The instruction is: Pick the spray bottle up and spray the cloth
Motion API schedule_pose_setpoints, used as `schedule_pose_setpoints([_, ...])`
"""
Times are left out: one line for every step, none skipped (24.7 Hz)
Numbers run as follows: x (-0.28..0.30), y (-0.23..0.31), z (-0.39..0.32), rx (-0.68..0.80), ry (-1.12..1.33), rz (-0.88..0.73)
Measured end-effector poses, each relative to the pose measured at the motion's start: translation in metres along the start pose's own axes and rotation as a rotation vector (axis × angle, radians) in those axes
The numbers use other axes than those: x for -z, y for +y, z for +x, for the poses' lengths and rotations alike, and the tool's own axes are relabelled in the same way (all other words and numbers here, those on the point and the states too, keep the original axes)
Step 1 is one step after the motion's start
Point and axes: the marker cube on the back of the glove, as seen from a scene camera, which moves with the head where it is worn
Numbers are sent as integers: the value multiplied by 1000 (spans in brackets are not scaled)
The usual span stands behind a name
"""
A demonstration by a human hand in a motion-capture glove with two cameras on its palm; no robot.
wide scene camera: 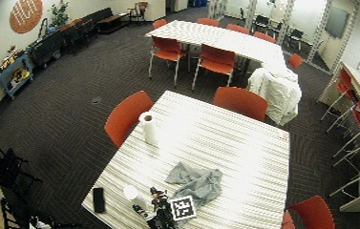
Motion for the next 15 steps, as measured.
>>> schedule_pose_setpoints([2,1,-8,5,-13,-6])
schedule_pose_setpoints([3,1,-17,12,-28,-14])
schedule_pose_setpoints([5,-1,-27,23,-40,-26])
schedule_pose_setpoints([6,-3,-37,38,-45,-43])
schedule_pose_setpoints([5,-5,-46,60,-44,-64])
schedule_pose_setpoints([3,-6,-55,90,-41,-91])
schedule_pose_setpoints([0,-7,-62,127,-40,-117])
schedule_pose_setpoints([-3,-8,-69,165,-44,-139])
schedule_pose_setpoints([-6,-9,-75,199,-49,-152])
schedule_pose_setpoints([-7,-11,-80,226,-53,-156])
schedule_pose_setpoints([-8,-13,-84,247,-54,-156])
schedule_pose_setpoints([-7,-14,-88,262,-51,-153])
schedule_pose_setpoints([-7,-15,-93,269,-48,-152])
schedule_pose_setpoints([-7,-15,-97,262,-54,-154])
schedule_pose_setpoints([-6,-13,-103,235,-74,-160])
